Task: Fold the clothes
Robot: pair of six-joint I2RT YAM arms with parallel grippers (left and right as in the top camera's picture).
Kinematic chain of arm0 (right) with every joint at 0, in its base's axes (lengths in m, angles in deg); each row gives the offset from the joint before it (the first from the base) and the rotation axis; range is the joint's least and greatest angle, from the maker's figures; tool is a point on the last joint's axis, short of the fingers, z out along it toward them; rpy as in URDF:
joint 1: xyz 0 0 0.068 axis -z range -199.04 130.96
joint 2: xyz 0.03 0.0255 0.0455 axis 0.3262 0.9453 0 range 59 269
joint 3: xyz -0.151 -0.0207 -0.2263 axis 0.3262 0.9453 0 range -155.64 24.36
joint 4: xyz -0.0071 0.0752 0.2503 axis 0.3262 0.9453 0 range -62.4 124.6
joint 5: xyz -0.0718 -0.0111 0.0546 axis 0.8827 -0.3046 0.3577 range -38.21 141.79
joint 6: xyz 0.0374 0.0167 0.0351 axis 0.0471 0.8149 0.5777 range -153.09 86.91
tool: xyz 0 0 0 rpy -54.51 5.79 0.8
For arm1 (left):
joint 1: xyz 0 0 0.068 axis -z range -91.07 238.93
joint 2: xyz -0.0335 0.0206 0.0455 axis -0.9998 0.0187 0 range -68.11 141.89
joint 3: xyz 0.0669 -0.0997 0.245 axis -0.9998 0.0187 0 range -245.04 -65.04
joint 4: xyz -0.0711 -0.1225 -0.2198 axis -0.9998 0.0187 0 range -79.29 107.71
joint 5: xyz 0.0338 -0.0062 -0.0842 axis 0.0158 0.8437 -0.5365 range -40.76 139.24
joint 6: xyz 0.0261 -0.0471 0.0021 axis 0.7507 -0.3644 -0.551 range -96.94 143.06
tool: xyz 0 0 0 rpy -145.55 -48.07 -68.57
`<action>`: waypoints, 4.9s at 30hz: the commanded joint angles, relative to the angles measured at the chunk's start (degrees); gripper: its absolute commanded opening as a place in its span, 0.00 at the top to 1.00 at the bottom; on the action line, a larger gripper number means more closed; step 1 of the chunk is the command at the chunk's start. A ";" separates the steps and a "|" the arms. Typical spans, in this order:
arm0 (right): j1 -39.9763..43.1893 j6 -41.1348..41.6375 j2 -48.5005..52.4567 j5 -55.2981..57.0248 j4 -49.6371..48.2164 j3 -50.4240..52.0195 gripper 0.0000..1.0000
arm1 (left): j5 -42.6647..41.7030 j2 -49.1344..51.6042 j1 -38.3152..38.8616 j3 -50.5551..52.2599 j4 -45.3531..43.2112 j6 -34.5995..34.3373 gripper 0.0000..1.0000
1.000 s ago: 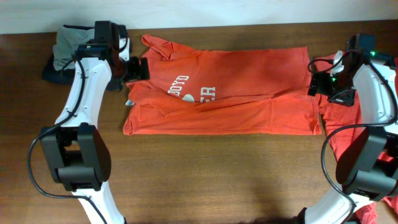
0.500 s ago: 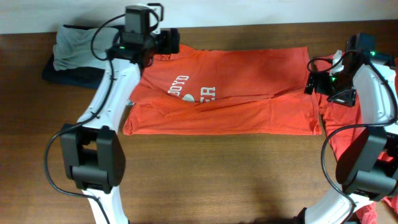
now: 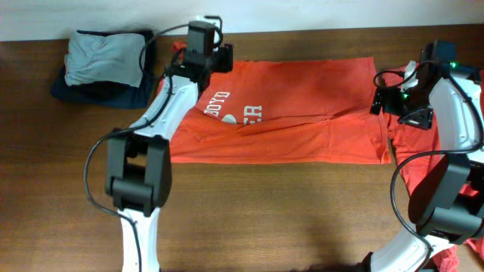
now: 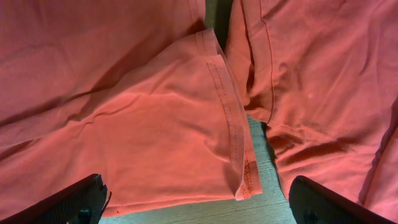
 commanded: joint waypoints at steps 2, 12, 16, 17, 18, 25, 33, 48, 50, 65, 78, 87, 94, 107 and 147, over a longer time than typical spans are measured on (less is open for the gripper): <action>0.04 -0.09 -0.28 -0.55 0.07 0.20 0.01 | 0.33 0.44 -2.82 -0.76 -0.24 0.22 0.33; 0.04 -0.09 -0.28 -0.55 0.07 0.20 0.01 | -3.30 1.18 -8.94 -22.16 23.45 5.46 0.44; 0.04 -0.09 -0.28 -0.55 0.07 0.22 0.01 | -3.28 2.49 -9.03 -25.18 23.61 5.40 0.46; 0.04 -0.09 -0.28 -0.52 0.07 0.20 0.01 | -3.28 3.26 -9.01 -25.18 23.08 5.40 0.46; 0.04 -0.09 -0.28 -0.52 0.07 0.22 0.01 | -3.26 4.13 -9.03 -25.18 22.75 5.40 0.46; 0.04 -0.09 -0.28 -0.55 0.07 0.20 0.01 | -0.72 12.90 -9.79 -25.18 14.86 5.40 0.46; 0.04 -0.09 -0.28 -0.55 0.07 0.22 0.01 | -0.74 17.94 -11.28 -25.18 5.22 5.42 0.45; 0.04 -0.09 -0.28 -0.55 0.07 0.20 0.02 | -0.72 23.47 -11.43 -25.18 1.46 5.40 0.45; 0.04 -0.09 -0.28 -0.52 0.07 0.20 0.01 | -0.72 23.78 -11.39 -25.18 0.87 5.38 0.45; 0.04 -0.09 -0.28 -0.55 0.07 0.20 0.01 | -0.92 28.06 -10.58 -25.18 -2.12 4.31 0.46; 0.04 -0.09 -0.28 -0.52 0.07 0.20 0.01 | -1.36 27.82 -10.51 -35.60 7.58 4.33 0.99; 0.04 -0.09 -0.28 -0.55 0.07 0.20 0.01 | -1.38 27.82 -10.51 -45.20 15.78 4.35 0.82; 0.04 -0.09 -0.28 -0.55 0.07 0.22 0.02 | -1.36 27.85 -10.49 -45.16 18.56 4.33 0.81; 0.04 -0.09 -0.28 -0.55 0.07 0.20 0.01 | -3.96 31.39 -9.97 -45.13 13.73 4.26 0.51; 0.04 -0.09 -0.28 -0.52 0.04 0.20 0.01 | -4.35 35.87 -9.75 -66.31 37.07 1.29 0.99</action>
